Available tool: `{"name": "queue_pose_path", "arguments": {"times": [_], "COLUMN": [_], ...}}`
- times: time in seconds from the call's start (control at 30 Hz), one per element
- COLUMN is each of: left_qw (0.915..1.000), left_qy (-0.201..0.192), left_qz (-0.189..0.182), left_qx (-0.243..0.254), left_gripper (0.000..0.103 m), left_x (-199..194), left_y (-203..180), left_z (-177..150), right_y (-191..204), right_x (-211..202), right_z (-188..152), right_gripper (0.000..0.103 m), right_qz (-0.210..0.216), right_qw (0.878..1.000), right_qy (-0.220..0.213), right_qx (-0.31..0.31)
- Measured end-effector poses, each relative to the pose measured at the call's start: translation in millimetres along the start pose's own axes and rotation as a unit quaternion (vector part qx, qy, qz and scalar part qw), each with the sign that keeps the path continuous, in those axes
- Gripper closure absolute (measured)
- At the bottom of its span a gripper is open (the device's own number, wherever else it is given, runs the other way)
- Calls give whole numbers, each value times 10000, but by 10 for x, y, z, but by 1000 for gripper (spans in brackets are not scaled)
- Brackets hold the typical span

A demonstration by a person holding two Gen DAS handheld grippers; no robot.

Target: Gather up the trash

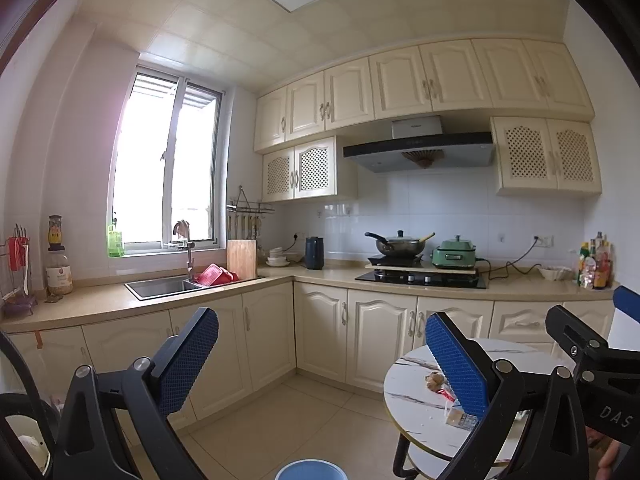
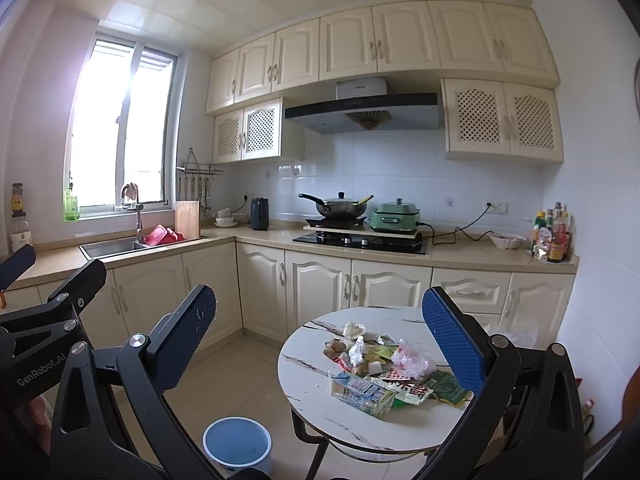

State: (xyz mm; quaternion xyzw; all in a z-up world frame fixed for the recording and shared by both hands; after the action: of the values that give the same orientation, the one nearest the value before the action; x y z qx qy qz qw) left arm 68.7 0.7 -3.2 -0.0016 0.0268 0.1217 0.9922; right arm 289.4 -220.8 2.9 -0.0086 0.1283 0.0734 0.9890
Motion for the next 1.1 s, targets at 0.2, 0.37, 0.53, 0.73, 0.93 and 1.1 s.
{"name": "queue_pose_path", "arguments": {"times": [0.2,0.37,0.53,0.73,0.93,1.1], "left_qw": [10000,10000,10000,10000,10000,10000], "left_qy": [-8,-28,-34,-40,-36,-33], "left_qz": [13,15,26,20,17,16], "left_qx": [11,19,16,32,35,57], "left_gripper": [1,1,1,1,1,1], "left_x": [7,-13,-13,-16,-13,-24], "left_y": [15,21,18,5,7,15], "left_z": [-17,-10,-9,-18,-20,-20], "right_y": [41,44,42,41,43,43], "right_x": [14,20,23,27,27,27], "right_z": [0,-12,-29,-32,-26,-29], "right_gripper": [0,0,0,0,0,0], "right_qz": [35,61,63,69,63,70], "right_qw": [10000,10000,10000,9999,10000,9999], "right_qy": [24,22,19,23,26,25], "right_qx": [-51,-66,-66,-71,-71,-73]}}
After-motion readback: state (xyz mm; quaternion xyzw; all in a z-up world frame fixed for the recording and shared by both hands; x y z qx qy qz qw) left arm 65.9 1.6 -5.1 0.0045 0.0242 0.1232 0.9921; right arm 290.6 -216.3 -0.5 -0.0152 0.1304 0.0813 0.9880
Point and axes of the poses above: each gripper's, at about its wrist camera, not at the fingertips, and x roughly the way its jaws point, y to its left, z to its top, the point moved 7 cm from there along x, roughly the way its jaws point, and after that the axes turned 13 degrees about z, right-handed, at the moved point
